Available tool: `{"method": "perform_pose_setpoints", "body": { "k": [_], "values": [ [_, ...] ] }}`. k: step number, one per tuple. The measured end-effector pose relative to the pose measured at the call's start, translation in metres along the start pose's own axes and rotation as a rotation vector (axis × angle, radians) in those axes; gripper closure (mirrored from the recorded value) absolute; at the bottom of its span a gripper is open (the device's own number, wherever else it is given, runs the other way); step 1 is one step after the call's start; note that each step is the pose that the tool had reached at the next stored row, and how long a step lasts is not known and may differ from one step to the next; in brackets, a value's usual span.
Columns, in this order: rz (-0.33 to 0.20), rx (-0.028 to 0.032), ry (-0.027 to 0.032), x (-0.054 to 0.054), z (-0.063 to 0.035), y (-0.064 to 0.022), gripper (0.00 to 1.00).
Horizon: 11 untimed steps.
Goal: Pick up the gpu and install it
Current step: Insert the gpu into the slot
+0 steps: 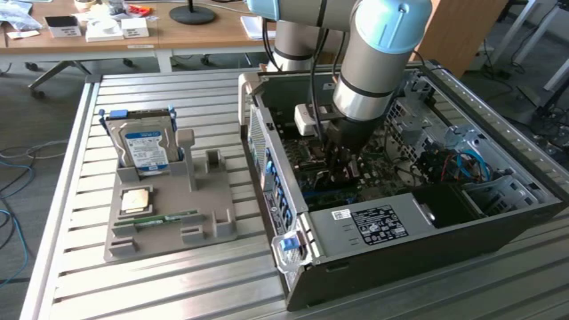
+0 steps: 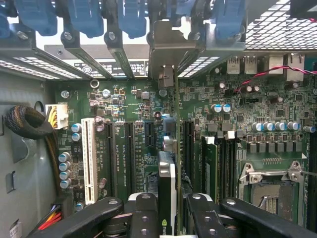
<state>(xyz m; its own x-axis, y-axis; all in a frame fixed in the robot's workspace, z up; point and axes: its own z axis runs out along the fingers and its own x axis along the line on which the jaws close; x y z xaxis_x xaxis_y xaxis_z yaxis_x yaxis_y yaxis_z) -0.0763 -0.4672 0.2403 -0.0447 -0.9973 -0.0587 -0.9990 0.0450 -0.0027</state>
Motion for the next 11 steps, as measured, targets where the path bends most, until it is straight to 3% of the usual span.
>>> {"method": "perform_pose_setpoints", "body": {
  "k": [11],
  "values": [
    [0.015,0.0009,0.0002,-0.0008,0.0001,0.0001,0.73]
  ]
}}
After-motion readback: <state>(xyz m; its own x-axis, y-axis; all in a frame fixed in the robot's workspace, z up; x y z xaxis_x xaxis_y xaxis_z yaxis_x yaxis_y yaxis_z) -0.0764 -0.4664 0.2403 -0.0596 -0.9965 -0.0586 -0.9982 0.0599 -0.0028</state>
